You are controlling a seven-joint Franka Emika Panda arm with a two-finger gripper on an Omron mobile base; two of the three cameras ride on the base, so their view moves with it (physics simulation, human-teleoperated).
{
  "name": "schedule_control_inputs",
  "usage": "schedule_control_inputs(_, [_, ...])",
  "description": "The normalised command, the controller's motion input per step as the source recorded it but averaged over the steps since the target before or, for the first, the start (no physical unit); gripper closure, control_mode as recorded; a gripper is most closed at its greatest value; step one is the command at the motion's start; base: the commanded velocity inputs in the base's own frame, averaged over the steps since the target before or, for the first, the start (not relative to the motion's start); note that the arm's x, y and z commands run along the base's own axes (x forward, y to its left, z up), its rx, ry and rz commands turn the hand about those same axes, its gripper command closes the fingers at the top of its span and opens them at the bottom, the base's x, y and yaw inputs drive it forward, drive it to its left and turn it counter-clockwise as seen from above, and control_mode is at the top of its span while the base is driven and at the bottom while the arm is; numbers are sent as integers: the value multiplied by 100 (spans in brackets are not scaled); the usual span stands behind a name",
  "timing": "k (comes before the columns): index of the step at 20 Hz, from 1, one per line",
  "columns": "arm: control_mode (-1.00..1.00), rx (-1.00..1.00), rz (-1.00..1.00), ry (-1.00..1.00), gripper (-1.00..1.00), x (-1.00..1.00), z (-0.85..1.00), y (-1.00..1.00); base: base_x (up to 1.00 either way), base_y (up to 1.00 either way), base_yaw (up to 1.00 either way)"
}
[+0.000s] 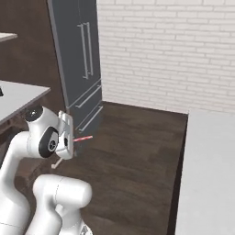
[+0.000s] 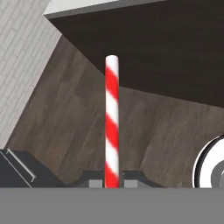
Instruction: Take a straw from the drawer in front and place it inside the glass cup on the dining counter.
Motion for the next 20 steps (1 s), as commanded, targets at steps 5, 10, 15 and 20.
schedule_control_inputs(5, [100,0,0,0,100,0,0,0,91,-26,-13])
schedule_control_inputs(10, [100,0,0,0,100,0,0,0,96,-29,-14])
schedule_control_inputs(15, [100,0,0,0,100,0,0,0,99,-34,-16])
schedule_control_inputs(20, [100,0,0,0,100,0,0,0,100,-27,-27])
